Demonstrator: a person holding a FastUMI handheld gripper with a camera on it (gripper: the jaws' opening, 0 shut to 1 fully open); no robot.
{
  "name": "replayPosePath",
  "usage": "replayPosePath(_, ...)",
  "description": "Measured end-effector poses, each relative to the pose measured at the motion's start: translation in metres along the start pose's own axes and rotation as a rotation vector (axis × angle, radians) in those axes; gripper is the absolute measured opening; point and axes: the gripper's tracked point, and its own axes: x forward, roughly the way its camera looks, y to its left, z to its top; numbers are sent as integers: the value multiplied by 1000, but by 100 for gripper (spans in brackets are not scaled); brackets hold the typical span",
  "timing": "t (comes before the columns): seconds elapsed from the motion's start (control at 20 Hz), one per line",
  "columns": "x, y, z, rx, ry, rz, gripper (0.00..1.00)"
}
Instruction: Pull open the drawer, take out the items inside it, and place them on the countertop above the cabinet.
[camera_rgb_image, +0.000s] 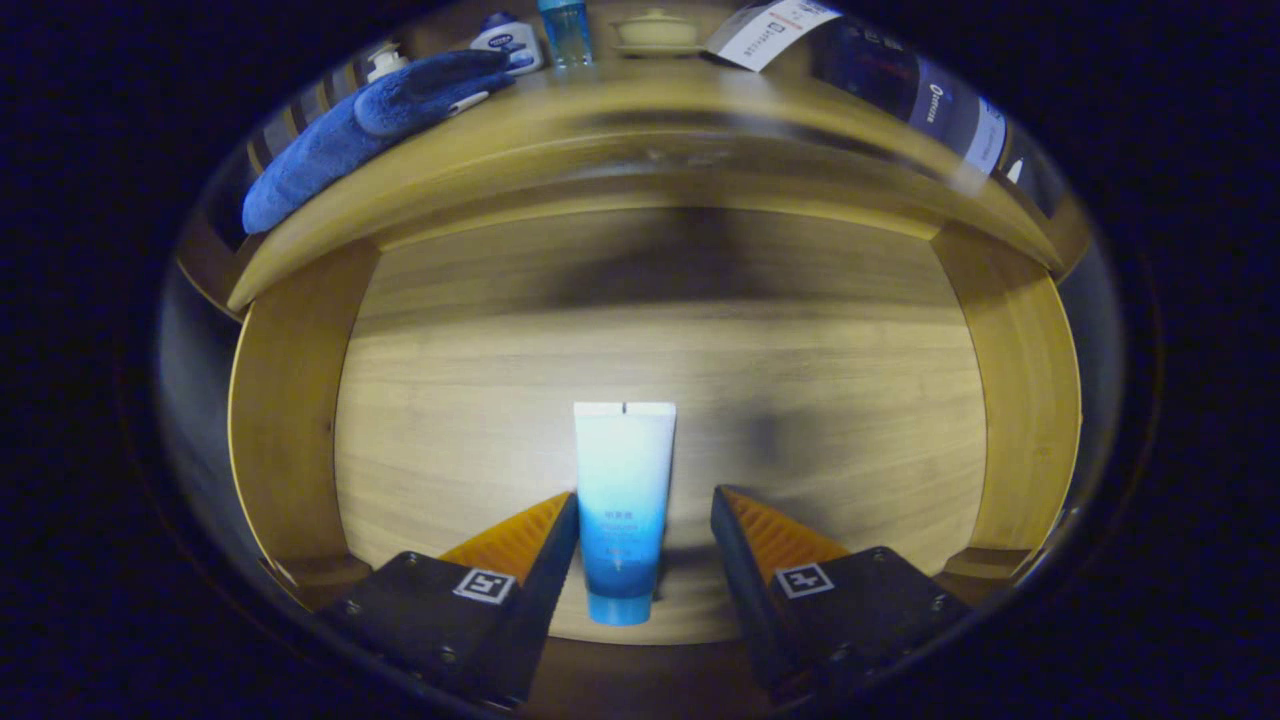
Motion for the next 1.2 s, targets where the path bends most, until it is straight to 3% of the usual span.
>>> replayPosePath(0.05, 4, -5, -3, -7, -5, -33, 68)
replayPosePath(0.15, 0, 5, -3, -80, -7, 3, 46)
replayPosePath(0.25, 2, 7, 2, -159, -51, -2, 42)
replayPosePath(0.35, 3, 9, 4, -202, -104, 21, 42)
replayPosePath(0.6, -9, 11, 8, -136, -200, 68, 42)
replayPosePath(0.95, -80, 9, 39, -21, -501, 184, 42)
replayPosePath(1.2, -126, -15, 70, -37, -735, 135, 42)
